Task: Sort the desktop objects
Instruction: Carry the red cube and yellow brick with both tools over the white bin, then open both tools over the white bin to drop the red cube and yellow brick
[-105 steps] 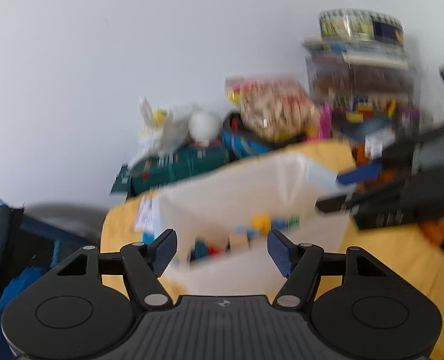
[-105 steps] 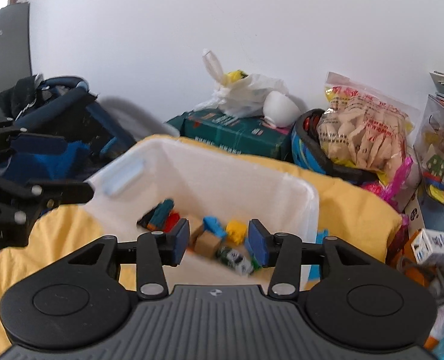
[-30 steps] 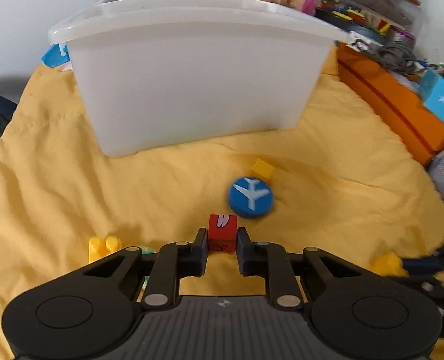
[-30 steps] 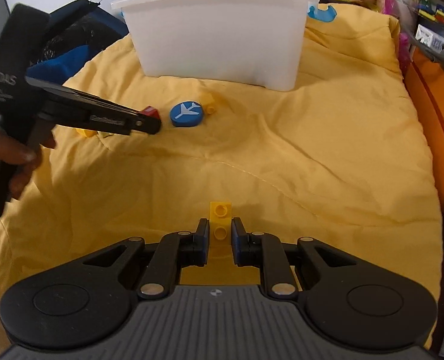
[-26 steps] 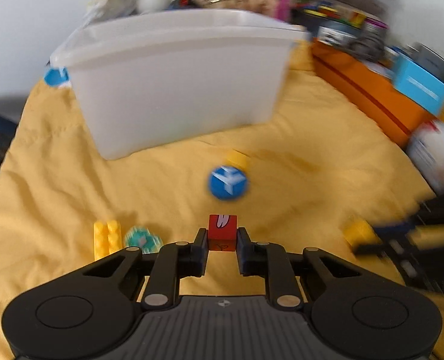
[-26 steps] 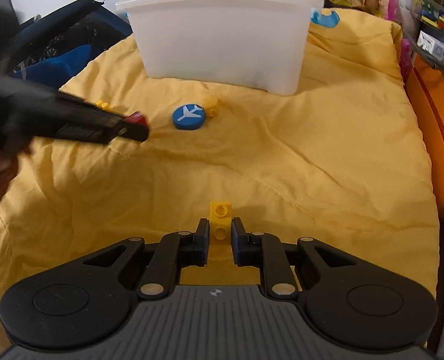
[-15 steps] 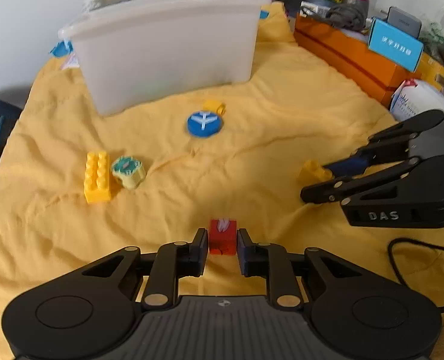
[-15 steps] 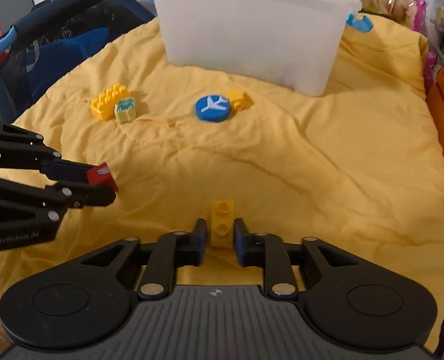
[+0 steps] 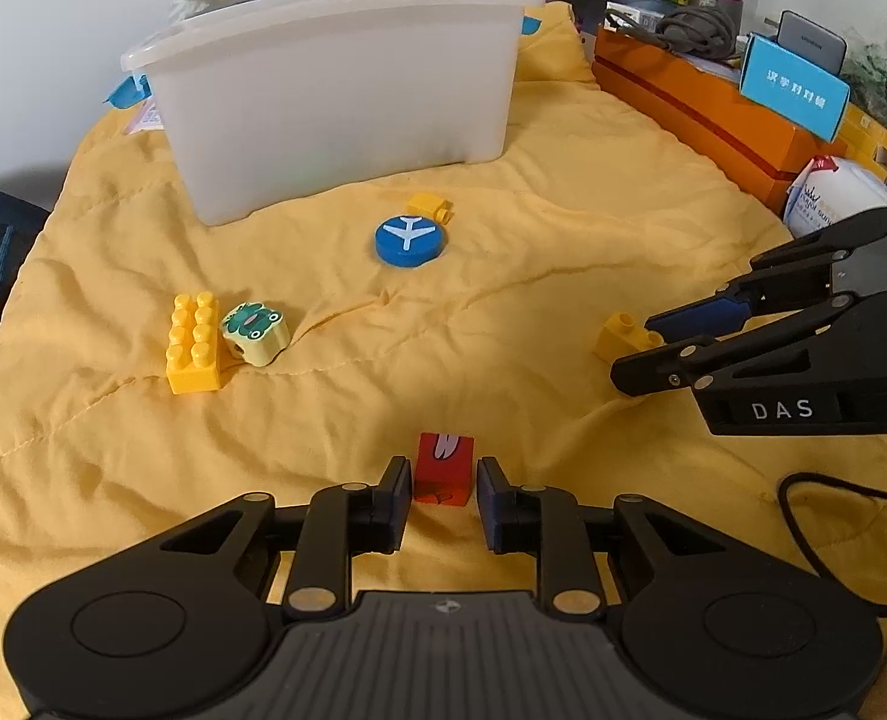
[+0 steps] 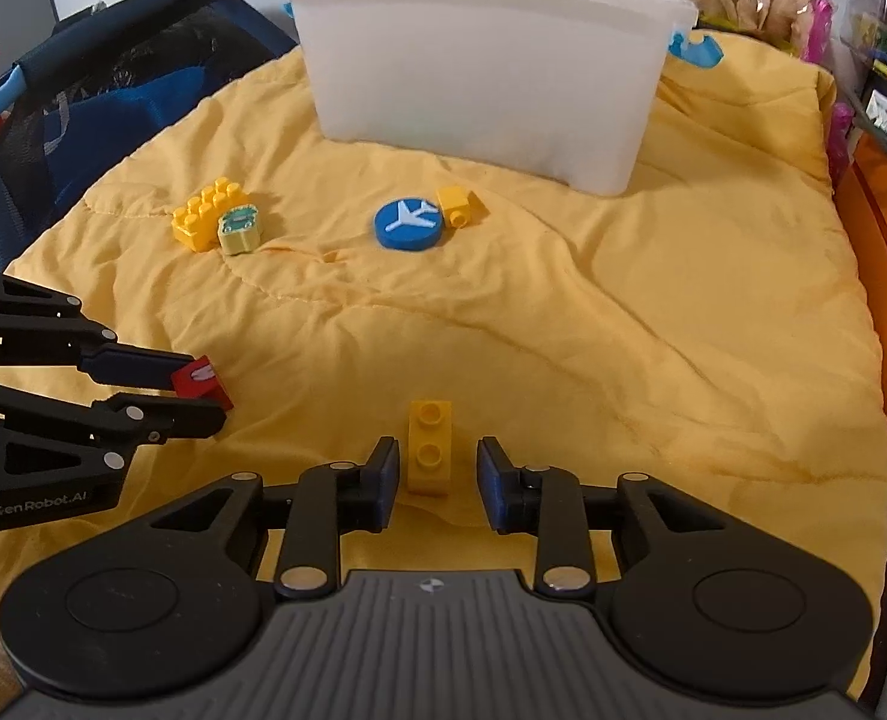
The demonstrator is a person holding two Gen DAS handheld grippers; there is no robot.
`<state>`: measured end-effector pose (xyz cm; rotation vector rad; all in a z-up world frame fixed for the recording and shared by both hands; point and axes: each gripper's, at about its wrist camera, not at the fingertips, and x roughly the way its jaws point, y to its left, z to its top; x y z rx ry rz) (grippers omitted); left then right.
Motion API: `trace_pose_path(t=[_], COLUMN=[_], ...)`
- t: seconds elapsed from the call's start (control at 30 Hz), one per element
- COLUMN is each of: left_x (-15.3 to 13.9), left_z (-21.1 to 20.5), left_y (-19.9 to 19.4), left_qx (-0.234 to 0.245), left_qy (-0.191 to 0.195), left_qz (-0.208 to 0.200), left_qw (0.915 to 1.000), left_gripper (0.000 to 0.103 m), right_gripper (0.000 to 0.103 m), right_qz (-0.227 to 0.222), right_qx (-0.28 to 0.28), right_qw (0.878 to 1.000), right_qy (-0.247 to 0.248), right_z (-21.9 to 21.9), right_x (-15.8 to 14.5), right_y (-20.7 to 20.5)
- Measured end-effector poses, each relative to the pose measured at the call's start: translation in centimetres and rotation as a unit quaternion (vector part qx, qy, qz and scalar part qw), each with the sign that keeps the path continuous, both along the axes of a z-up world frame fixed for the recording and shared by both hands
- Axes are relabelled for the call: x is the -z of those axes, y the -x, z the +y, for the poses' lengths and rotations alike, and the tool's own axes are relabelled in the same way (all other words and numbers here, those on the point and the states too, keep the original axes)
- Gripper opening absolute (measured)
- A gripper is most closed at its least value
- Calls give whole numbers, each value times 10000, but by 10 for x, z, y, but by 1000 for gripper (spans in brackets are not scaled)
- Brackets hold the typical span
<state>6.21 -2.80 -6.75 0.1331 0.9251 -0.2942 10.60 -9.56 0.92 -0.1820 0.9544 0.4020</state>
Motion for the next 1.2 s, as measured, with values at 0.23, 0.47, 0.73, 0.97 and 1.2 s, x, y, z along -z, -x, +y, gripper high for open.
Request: trace_pose_path(t=[0.23,0.47,0.73,0.97,1.2], left_x=[2,-19,-91,-148,-174], left_z=[2,6,24,38,38], left_y=[-3,-7,-33,-84,-156], left_qx=[29,-37,-268,-400,-436], left_qy=[143,428,936,853,432], left_qz=[141,-14,-756,-1255,-1621], left_qw=[9998,9991,9924,9876,9849], left_gripper=[22,22,22,22,22], right_gripper=[24,17,17,17,17], right_qz=[88,-105,-635,-1559,-2024], right_qx=[-54,-164,-294,-349,-130], right_qw=[9999,9995,9973,9871,9792], right_qy=[106,234,231,86,-19], right_z=[5,11,15,17,23], right_x=[3,-7,-49,-116,-157], right_y=[-1,1,-13,-52,-116])
